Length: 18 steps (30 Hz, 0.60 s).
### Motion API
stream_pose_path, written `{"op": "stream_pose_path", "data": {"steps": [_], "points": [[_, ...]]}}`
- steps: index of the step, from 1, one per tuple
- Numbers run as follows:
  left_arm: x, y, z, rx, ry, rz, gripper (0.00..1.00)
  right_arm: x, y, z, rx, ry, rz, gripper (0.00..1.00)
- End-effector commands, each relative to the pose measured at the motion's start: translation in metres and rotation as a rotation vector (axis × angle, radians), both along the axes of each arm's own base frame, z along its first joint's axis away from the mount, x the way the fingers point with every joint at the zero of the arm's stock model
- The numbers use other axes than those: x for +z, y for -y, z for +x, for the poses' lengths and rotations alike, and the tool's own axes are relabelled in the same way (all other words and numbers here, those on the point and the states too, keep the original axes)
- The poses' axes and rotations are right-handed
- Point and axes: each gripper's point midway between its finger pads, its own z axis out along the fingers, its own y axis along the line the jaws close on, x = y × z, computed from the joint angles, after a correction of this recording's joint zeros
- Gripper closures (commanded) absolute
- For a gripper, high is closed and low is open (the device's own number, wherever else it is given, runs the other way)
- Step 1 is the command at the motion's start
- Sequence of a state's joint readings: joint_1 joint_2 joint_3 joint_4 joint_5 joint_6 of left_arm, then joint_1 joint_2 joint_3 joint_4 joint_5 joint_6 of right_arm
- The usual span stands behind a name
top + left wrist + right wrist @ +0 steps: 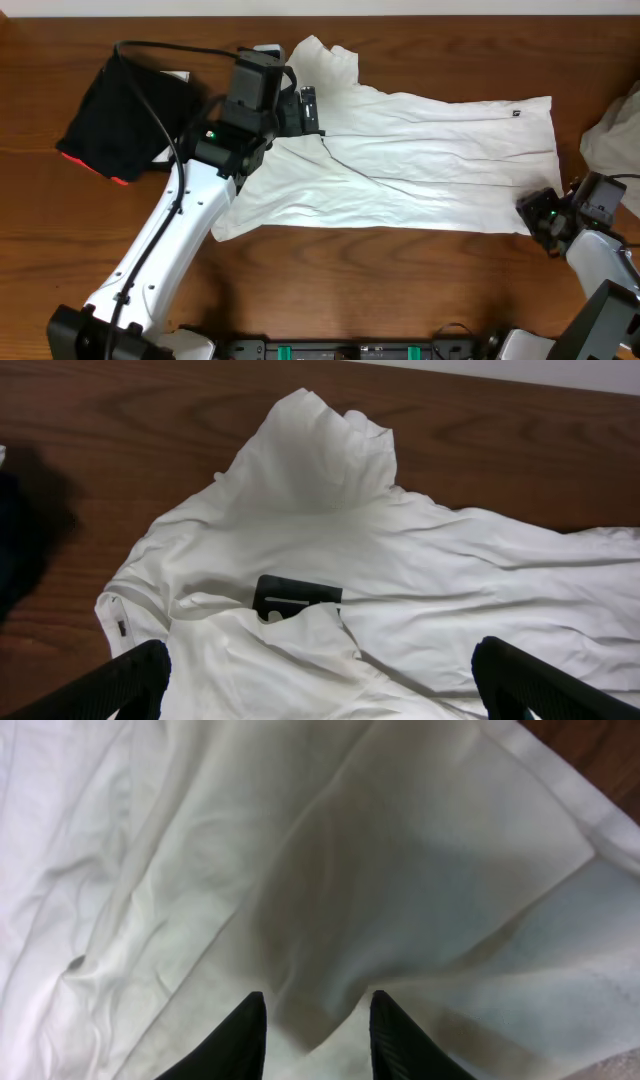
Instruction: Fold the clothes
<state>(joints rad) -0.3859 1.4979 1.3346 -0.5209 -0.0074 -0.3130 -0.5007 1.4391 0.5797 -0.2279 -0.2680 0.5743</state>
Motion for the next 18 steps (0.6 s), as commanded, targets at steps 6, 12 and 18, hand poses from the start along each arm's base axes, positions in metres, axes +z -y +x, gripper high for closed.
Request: {"op": "stream_pose_path", "data": {"steps": [6, 12, 18], "points": [[-0.0031, -0.0041, 0.0013, 0.007, -0.003, 0.018, 0.02, -0.0041, -0.0007, -0.0019, -0.015, -0.013, 0.005, 0.66], [-0.0031, -0.0041, 0.0013, 0.007, -0.003, 0.018, 0.02, -0.0102, 0.0007, -0.0032, -0.019, -0.031, 0.004, 0.64], [-0.0031, -0.0042, 0.0014, 0.007, -0.003, 0.018, 0.02, -0.0109, 0.0025, -0.0010, -0.021, -0.025, -0.002, 0.76]]}}
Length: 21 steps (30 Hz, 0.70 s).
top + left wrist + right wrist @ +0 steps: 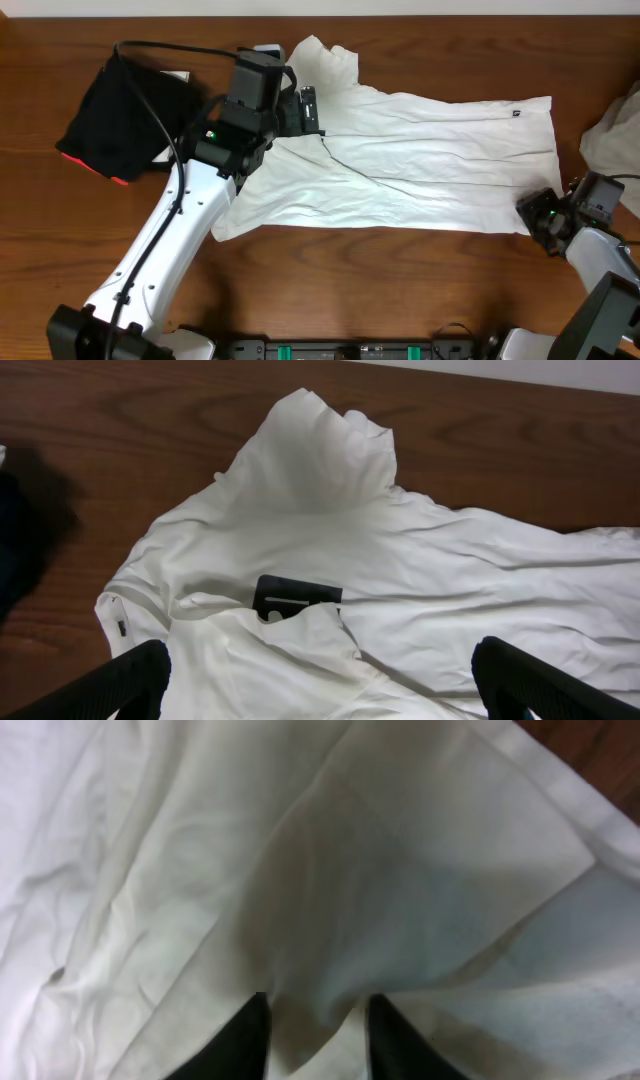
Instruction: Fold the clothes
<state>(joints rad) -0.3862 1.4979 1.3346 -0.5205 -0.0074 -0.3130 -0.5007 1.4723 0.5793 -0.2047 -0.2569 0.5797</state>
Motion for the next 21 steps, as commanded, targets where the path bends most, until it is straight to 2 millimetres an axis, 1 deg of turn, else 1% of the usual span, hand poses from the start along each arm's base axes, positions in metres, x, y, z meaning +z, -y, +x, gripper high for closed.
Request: {"op": "stream_pose_path", "data": {"steps": [1, 3, 6, 9, 12, 17, 21], "points": [[-0.003, -0.004, 0.001, 0.008, -0.004, 0.018, 0.02, -0.004, 0.000, -0.002, -0.011, -0.011, -0.002, 0.80], [-0.003, -0.004, 0.001, 0.008, -0.004, 0.018, 0.02, -0.003, 0.000, -0.001, -0.011, -0.010, -0.003, 0.85], [-0.003, -0.004, 0.001, 0.008, -0.004, 0.018, 0.02, -0.003, 0.000, -0.001, -0.011, -0.010, -0.003, 0.88], [-0.003, -0.004, 0.001, 0.008, -0.004, 0.018, 0.02, -0.003, 0.001, -0.001, -0.011, -0.008, -0.004, 0.99], [-0.003, -0.004, 0.001, 0.008, -0.004, 0.018, 0.02, -0.002, 0.002, 0.002, -0.010, 0.005, -0.009, 0.99], [-0.003, -0.004, 0.001, 0.008, -0.004, 0.018, 0.02, 0.012, -0.002, 0.021, 0.040, 0.103, 0.003, 0.99], [-0.003, -0.004, 0.001, 0.008, -0.004, 0.018, 0.02, 0.019, 0.000, 0.028, 0.045, 0.125, -0.002, 0.99]]}}
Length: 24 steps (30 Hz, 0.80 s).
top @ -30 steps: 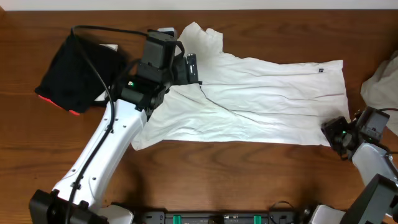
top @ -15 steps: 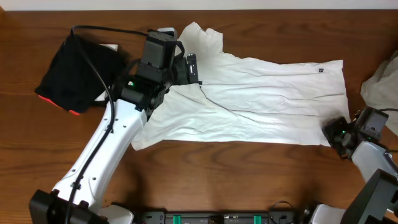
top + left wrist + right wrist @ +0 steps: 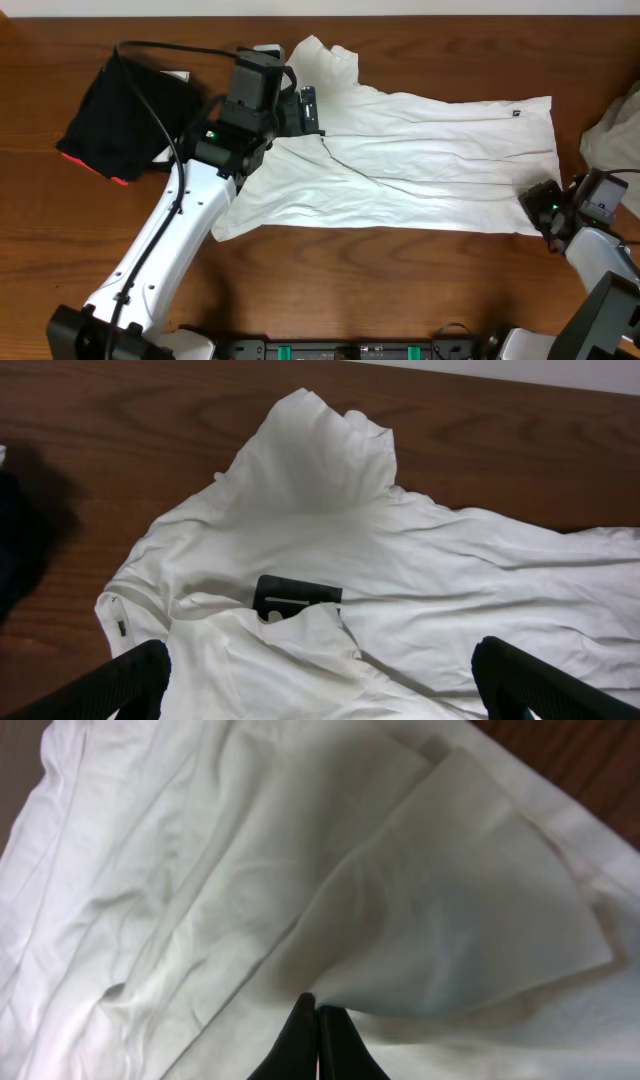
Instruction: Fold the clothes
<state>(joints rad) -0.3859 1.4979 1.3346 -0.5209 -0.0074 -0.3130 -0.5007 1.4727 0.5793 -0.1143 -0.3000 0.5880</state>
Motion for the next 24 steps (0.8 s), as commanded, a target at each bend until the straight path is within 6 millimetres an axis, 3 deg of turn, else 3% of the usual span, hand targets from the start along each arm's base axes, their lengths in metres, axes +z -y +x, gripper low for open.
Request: {"op": "stream_pose_path", "data": {"steps": [1, 12, 21, 24], "points": [[-0.003, -0.004, 0.001, 0.007, -0.003, 0.018, 0.02, 0.008, -0.002, 0.011, 0.035, 0.031, -0.003, 0.99], [-0.003, -0.004, 0.001, 0.007, -0.003, 0.018, 0.02, 0.026, -0.013, 0.045, 0.087, 0.121, -0.167, 0.99], [-0.003, -0.004, 0.001, 0.007, -0.003, 0.018, 0.02, 0.040, 0.001, 0.059, 0.025, 0.157, -0.320, 0.99], [-0.003, -0.004, 0.001, 0.007, -0.003, 0.018, 0.02, 0.035, 0.002, 0.062, 0.025, 0.160, -0.320, 0.99]]}}
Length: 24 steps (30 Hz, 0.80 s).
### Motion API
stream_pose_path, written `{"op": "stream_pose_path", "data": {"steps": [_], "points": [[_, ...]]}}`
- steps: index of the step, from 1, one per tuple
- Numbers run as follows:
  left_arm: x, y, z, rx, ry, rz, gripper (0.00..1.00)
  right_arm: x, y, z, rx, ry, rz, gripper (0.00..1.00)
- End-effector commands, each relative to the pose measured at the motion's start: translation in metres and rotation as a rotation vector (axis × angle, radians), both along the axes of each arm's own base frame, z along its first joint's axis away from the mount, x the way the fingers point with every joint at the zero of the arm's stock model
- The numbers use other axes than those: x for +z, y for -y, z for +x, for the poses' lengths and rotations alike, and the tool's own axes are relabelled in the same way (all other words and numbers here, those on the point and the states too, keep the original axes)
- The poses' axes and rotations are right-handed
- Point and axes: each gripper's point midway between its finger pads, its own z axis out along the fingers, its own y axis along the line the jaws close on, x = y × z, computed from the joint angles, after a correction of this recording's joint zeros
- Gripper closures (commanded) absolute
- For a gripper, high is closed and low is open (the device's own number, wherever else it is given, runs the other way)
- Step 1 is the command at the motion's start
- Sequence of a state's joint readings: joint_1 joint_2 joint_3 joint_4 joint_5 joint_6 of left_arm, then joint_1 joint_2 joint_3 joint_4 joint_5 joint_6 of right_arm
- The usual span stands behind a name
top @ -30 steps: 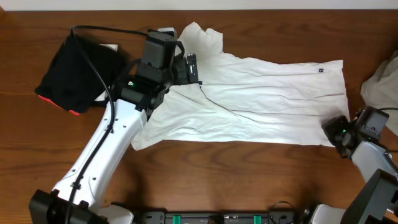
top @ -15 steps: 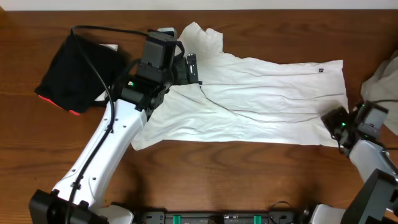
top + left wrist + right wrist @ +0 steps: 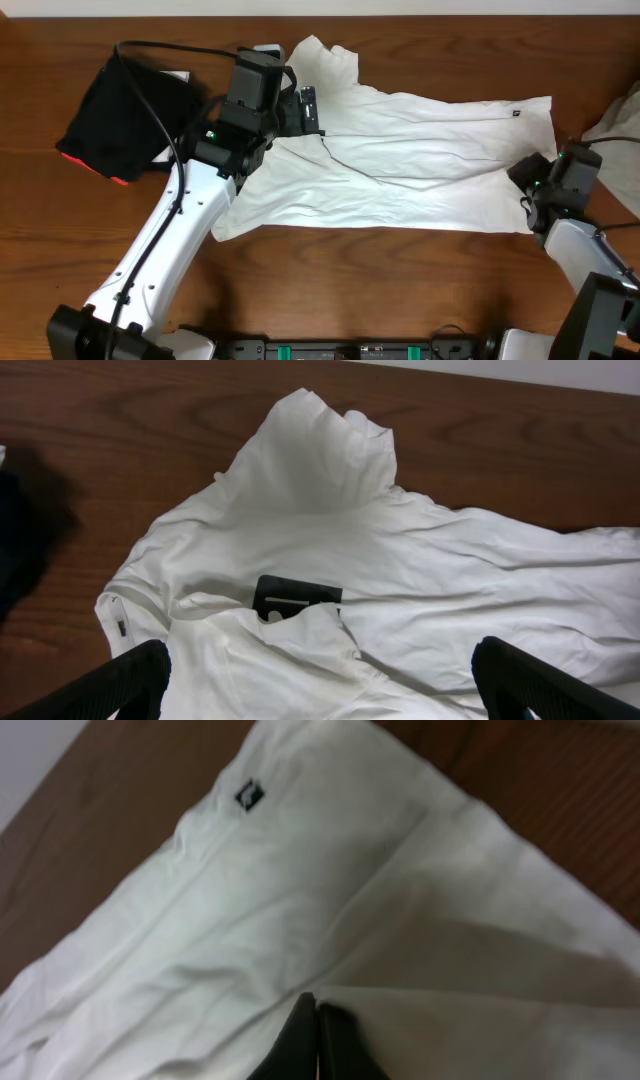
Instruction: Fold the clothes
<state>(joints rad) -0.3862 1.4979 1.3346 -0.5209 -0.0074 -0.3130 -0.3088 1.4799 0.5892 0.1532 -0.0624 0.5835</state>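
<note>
A white shirt (image 3: pixel 420 160) lies spread across the wooden table, its collar end at the far left. My left gripper (image 3: pixel 308 110) hovers over the collar area, open wide. In the left wrist view its fingers (image 3: pixel 120 680) straddle the fabric beside a black neck label (image 3: pixel 297 597), holding nothing. My right gripper (image 3: pixel 527 175) is shut on the shirt's near right corner. It holds that corner lifted over the shirt's right end. The right wrist view shows the right gripper (image 3: pixel 317 1008) pinching a cloth edge, with a small black tag (image 3: pixel 249 794) beyond.
A black garment (image 3: pixel 120 115) with a red edge lies at the far left, beside the left arm. Another pale garment (image 3: pixel 615 120) lies at the right table edge, close behind the right gripper. Bare wood runs along the near side.
My right gripper, still shut on the shirt's near right corner, has moved farther and slightly left, carrying the corner over the shirt's right end. The left arm has not moved.
At first my right gripper stood open over the shirt's near right corner. Then its fingers were narrowing around a fold of cloth, then shut on it. Now that corner is lifted toward the far edge. The left gripper stayed open over the collar throughout.
</note>
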Motion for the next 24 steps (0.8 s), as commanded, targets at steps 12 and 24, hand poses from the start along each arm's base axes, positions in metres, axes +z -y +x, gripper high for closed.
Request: {"op": "stream_pose_path", "data": {"steps": [12, 24], "points": [[-0.003, -0.004, 0.001, 0.008, -0.003, 0.018, 0.02, -0.032, 0.009, 0.027, 0.080, 0.002, -0.118, 0.87], [-0.003, -0.004, 0.001, 0.008, -0.003, 0.018, 0.02, 0.007, -0.012, 0.062, 0.357, 0.032, -0.181, 0.53]]}}
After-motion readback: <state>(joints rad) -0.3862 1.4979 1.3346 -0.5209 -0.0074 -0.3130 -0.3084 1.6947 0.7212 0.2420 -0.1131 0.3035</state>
